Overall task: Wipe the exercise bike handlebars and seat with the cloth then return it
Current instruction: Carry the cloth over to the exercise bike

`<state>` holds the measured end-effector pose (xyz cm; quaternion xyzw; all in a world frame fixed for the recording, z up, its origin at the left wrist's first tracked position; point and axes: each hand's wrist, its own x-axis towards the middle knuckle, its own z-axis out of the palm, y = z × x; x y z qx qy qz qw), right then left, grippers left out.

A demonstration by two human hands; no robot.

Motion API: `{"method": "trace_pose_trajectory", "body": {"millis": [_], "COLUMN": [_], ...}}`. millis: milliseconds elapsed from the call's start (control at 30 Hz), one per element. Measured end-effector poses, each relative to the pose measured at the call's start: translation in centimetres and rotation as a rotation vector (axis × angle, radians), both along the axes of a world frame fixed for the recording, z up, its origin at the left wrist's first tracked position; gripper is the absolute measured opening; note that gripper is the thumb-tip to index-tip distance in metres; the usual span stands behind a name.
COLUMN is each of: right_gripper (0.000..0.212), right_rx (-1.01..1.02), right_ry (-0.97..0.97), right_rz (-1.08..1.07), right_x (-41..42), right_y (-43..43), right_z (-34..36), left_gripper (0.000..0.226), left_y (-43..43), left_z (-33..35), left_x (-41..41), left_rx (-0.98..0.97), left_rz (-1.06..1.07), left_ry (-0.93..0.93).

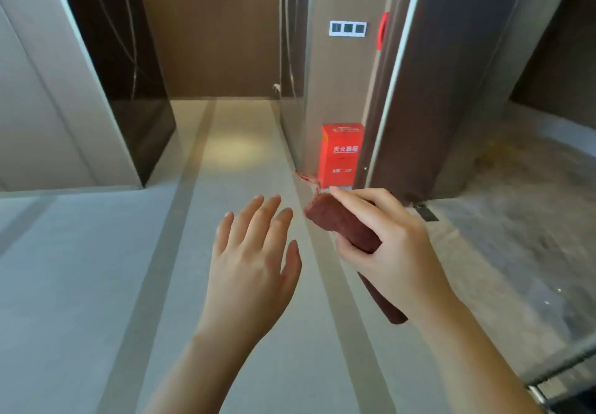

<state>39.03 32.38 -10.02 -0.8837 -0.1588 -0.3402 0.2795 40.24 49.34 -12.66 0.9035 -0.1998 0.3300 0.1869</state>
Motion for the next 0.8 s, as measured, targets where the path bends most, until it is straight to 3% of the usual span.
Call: {"method": "trace_pose_trajectory", "body": {"millis": [267, 567, 800], "right_gripper": [0.048, 0.050, 0.049], "right_rx": [-0.024, -0.017, 0.007], "right_ry": [0.055, 0.059, 0.082], "right_rz": [0.221, 0.486, 0.775], "right_x": [9.3, 20.6, 24.5], "right_y": [10.2, 21.4, 34.1], "right_z": [-1.9, -1.4, -1.7], "left_gripper": [0.036, 0.034, 0.031], "left_y": [9.8, 18.8, 28.4], "left_z": [-1.8, -0.1, -0.9], "left_x": [4.1, 11.4, 11.0], "left_rx": [0.049, 0.018, -0.024], "left_rz": [0.336, 0.631, 0.917], "left_ry": [0.099, 0.049, 0.038]}}
